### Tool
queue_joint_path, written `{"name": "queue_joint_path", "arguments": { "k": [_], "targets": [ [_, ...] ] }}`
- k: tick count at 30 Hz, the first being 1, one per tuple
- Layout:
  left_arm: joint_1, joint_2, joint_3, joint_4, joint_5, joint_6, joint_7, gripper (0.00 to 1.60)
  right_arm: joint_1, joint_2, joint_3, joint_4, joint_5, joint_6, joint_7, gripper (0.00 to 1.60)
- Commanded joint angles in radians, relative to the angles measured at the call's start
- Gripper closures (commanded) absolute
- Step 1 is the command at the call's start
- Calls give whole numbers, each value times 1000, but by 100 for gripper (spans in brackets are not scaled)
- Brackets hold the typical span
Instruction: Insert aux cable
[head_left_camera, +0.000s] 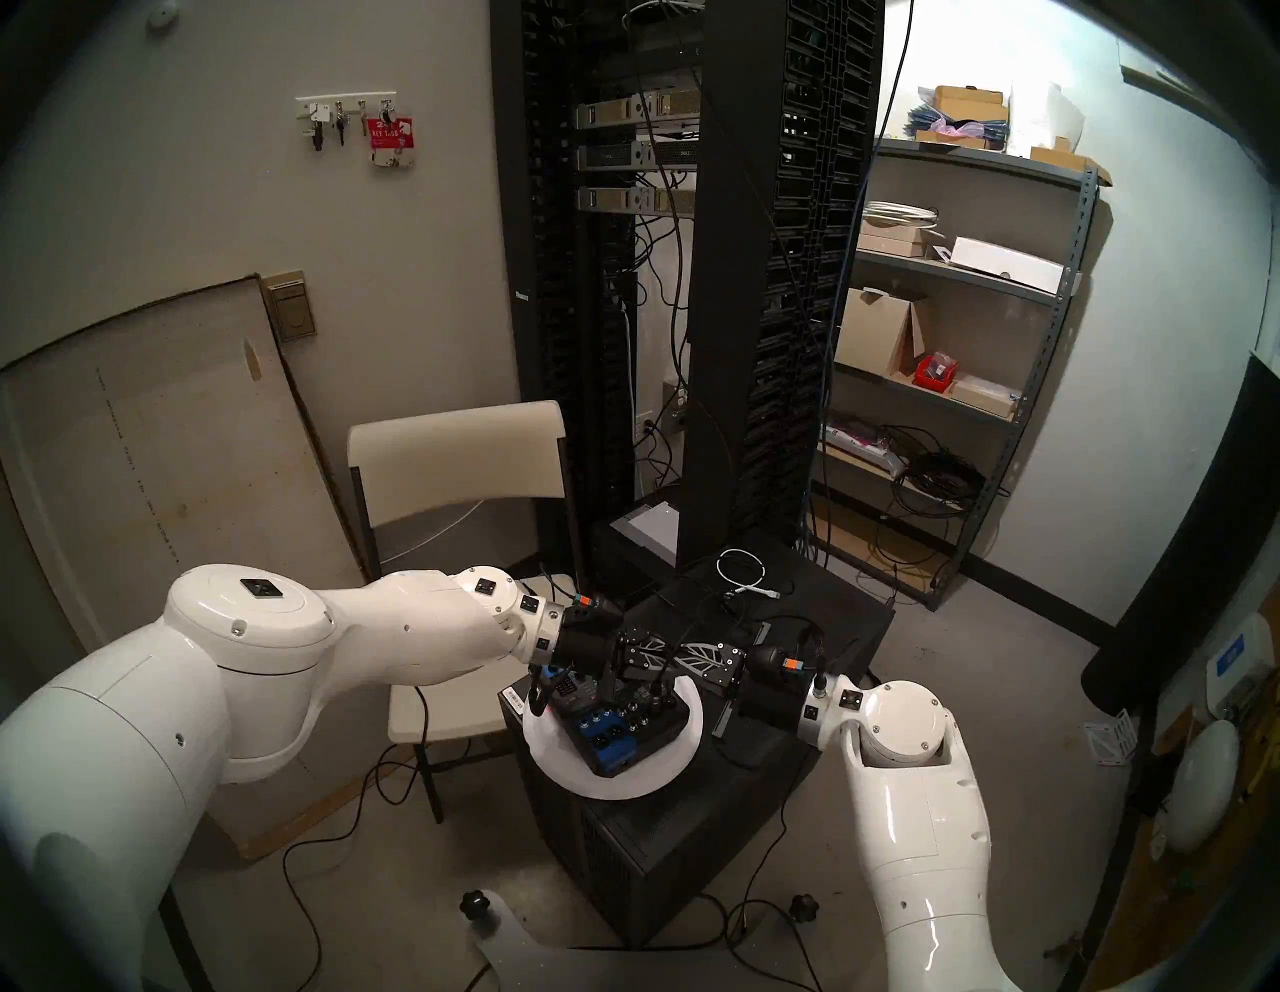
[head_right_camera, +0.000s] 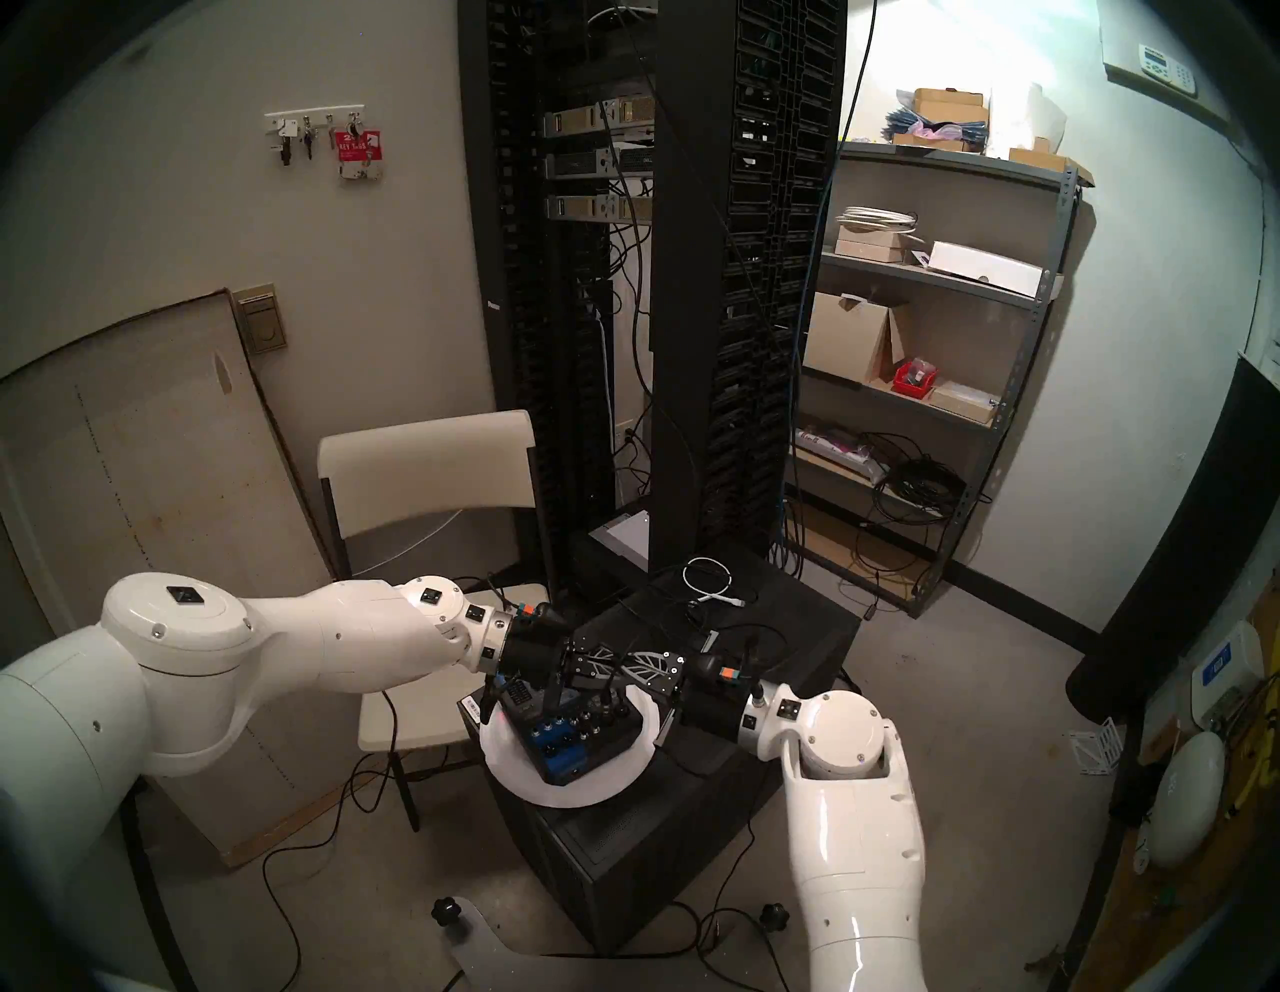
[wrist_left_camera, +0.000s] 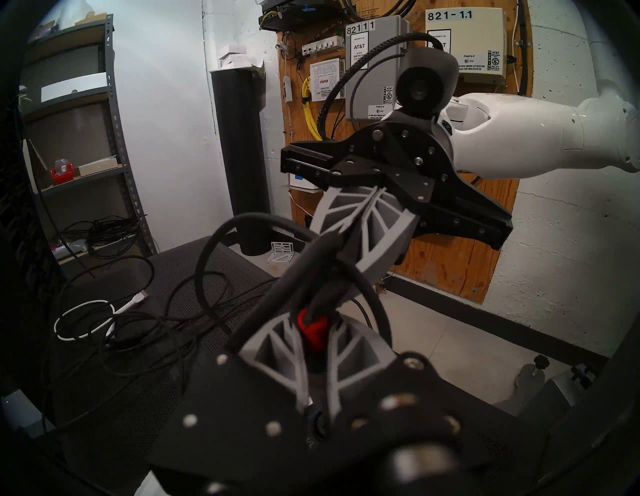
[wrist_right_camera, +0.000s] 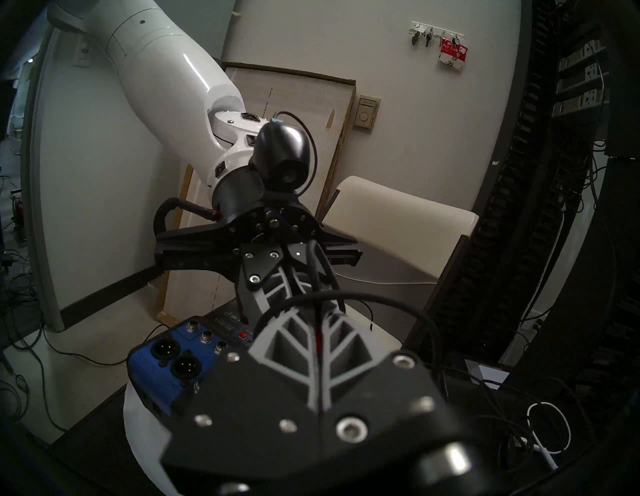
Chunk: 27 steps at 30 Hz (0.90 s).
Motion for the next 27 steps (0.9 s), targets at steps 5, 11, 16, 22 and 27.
{"name": "queue_joint_path", "arguments": {
  "k": [5, 11, 16, 22, 27],
  "targets": [
    [-10, -17, -10, 9, -4, -4, -3, 160, 3, 5, -3, -16, -4, 13, 9, 160],
    [-10, -16, -14, 11, -8, -5, -8, 152, -2, 10, -3, -21, -12, 27, 13, 160],
    [-10, -16, -18, 12, -13, -3, -12, 127, -4, 13, -3, -22, -19, 36, 17, 160],
    [-12, -10, -24, 4, -19, -3, -8, 107, -4, 13, -2, -21, -20, 38, 24, 160],
    [-14, -8, -28, 4, -22, -3, -10, 105, -5, 11, -2, -20, -20, 35, 23, 160]
  ]
}}
